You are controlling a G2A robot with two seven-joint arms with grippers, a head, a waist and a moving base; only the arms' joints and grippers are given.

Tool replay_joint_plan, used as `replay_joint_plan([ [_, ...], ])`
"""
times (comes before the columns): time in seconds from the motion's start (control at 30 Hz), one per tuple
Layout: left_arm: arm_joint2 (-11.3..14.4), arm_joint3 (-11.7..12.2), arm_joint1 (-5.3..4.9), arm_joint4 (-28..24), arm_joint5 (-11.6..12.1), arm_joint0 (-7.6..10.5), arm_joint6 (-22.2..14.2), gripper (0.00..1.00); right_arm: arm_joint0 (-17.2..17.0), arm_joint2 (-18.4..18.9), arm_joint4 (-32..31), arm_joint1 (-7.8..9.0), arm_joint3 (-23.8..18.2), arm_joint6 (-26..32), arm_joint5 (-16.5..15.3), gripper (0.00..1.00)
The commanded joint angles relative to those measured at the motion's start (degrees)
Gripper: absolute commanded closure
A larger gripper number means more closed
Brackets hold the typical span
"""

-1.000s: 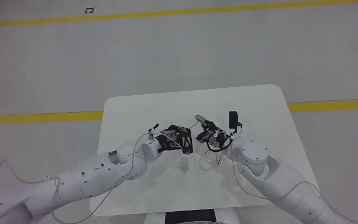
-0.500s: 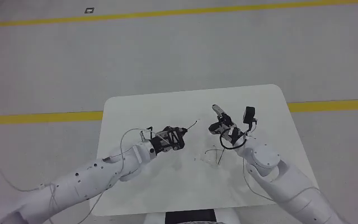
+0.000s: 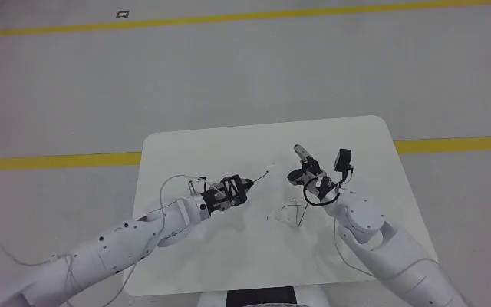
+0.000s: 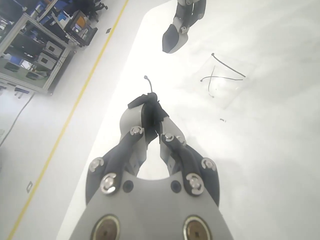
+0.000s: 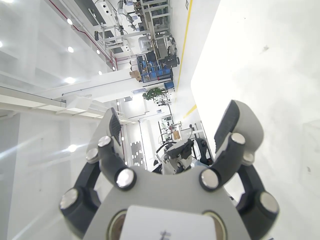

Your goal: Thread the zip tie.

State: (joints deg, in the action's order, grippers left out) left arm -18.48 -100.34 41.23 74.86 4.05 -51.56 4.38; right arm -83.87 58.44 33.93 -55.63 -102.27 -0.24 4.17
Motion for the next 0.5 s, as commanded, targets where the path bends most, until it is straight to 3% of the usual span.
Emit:
replay_joint_plan([
  [0.0, -0.46, 0.54, 0.19, -2.47, -0.13, -0.59, 0.44, 1.0, 0.0, 0.0, 0.0, 0.0, 0.0, 0.0, 0.0, 0.0],
  [0.13, -2.74, 3.57, 0.78, -12.84, 0.79, -2.13, 5.38, 1.0, 0.0, 0.0, 0.0, 0.0, 0.0, 0.0, 0.0, 0.0],
  [0.23, -3.57, 5.36, 1.1, -16.02, 2.28, -2.81, 5.19, 1.0, 0.0, 0.0, 0.0, 0.0, 0.0, 0.0, 0.0, 0.0],
  [0.37, -4.93, 7.56, 1.57, -24.33, 8.27, -4.26, 10.33, 1.0, 0.0, 0.0, 0.0, 0.0, 0.0, 0.0, 0.0, 0.0],
  [0.47, -5.65, 9.93, 1.92, -27.69, 13.32, -4.83, 13.35, 1.0, 0.0, 0.0, 0.0, 0.0, 0.0, 0.0, 0.0, 0.0],
])
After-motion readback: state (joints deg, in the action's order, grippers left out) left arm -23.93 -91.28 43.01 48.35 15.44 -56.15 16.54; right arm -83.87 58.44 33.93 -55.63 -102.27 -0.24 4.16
